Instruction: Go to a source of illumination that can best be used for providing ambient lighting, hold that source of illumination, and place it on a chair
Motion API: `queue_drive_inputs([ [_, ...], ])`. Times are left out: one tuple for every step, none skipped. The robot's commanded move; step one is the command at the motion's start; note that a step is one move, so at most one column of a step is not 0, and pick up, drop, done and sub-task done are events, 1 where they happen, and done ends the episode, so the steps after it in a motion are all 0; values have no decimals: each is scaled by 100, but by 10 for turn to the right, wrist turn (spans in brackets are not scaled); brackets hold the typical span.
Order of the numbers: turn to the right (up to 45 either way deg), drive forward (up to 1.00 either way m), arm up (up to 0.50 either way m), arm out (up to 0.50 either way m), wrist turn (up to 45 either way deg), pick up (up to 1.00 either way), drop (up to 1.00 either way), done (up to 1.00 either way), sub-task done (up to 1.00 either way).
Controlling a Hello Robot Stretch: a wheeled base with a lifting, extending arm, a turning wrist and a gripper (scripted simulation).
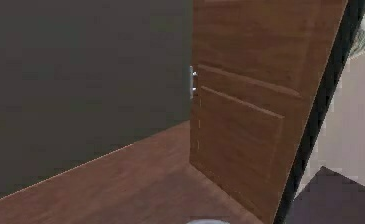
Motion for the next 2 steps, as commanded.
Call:
queue_drive_inputs([
  [-120,0,0,0,0,0,0,0,0],
  [0,100,0,0,0,0,0,0,0],
])
